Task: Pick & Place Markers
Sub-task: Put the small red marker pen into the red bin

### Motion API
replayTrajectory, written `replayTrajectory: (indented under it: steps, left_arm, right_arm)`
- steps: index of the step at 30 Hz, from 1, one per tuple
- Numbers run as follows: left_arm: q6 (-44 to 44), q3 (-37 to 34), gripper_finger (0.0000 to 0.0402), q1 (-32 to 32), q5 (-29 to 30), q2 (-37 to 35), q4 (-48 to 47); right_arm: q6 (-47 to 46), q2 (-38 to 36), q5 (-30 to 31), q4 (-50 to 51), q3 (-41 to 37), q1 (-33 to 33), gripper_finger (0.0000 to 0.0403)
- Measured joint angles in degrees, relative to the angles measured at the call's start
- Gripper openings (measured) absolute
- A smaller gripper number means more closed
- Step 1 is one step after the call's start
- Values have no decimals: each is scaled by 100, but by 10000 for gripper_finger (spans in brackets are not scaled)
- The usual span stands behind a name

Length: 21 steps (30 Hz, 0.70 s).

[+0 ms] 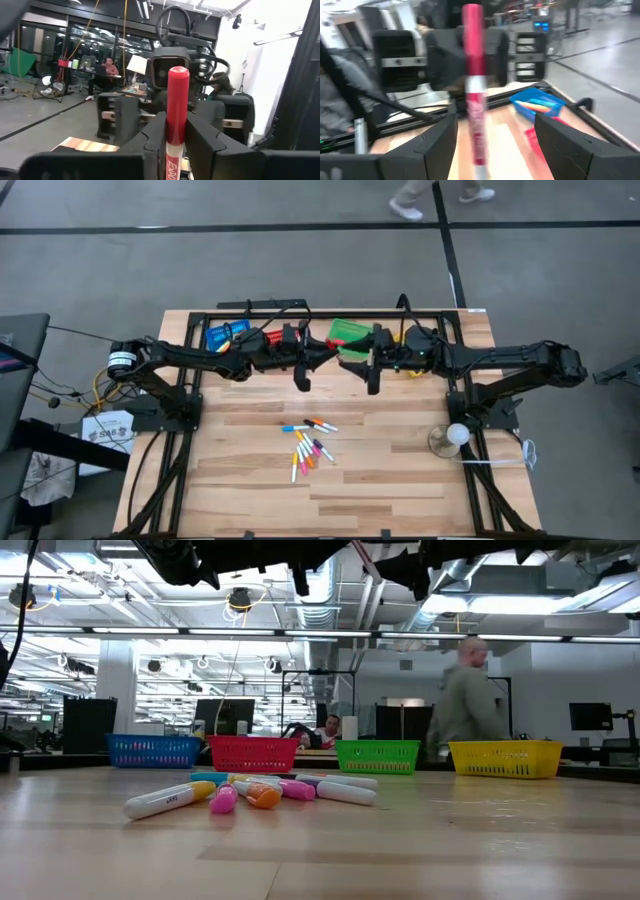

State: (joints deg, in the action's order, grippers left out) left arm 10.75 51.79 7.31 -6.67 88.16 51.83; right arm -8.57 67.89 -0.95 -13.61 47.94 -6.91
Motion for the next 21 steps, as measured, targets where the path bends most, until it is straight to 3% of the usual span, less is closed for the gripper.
replayTrajectory:
  steps: [5,10,15,21]
  left_arm:
    - [-5,-2,45,0,-158,-89,-238]
    - [-273,-4,54,81,-61,-570,-1499]
    - [-731,-2,56,159,515,-1218,-3127]
    - [-1086,-2,50,275,1842,-1814,-5099]
  right_arm:
    - [2,-179,246,91,0,-115,256]
    - [2,-462,264,427,0,-228,256]
    - [-3,-662,264,786,0,-261,256]
    - [-145,-682,260,1216,0,-261,256]
